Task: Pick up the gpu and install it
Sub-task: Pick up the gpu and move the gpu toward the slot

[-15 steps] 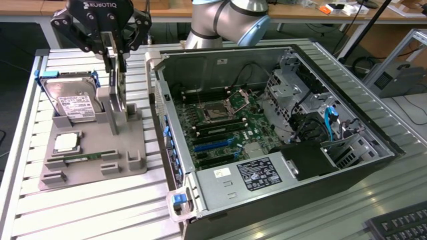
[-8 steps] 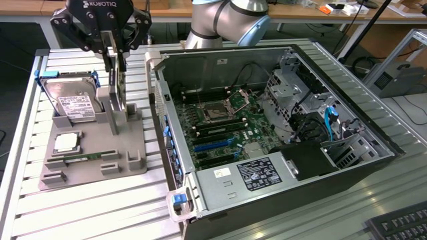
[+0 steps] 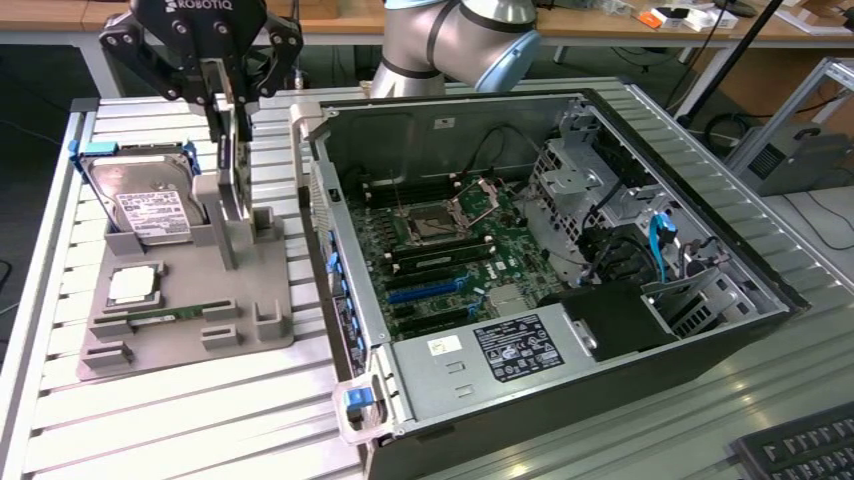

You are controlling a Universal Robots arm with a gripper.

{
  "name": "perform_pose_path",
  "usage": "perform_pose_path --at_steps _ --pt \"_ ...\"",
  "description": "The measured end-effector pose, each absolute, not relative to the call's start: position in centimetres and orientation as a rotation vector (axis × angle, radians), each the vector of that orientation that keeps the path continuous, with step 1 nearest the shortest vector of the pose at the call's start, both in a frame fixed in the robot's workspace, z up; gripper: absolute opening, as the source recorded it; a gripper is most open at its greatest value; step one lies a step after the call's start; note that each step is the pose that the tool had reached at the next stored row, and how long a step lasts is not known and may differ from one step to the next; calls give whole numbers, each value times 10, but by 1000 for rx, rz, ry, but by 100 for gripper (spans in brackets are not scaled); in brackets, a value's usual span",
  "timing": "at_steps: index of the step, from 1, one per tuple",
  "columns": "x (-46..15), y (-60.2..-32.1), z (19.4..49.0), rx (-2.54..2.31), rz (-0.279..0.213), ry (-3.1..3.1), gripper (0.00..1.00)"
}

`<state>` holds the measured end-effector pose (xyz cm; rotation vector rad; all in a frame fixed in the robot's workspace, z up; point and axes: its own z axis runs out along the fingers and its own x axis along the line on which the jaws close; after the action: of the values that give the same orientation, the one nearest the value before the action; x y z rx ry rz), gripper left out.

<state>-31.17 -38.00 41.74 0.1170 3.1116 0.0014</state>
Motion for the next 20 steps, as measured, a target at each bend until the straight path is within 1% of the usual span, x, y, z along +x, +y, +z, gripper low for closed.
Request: perform_pose_path --at_steps 20 --pt "-312 -380 422 117 1 3112 27"
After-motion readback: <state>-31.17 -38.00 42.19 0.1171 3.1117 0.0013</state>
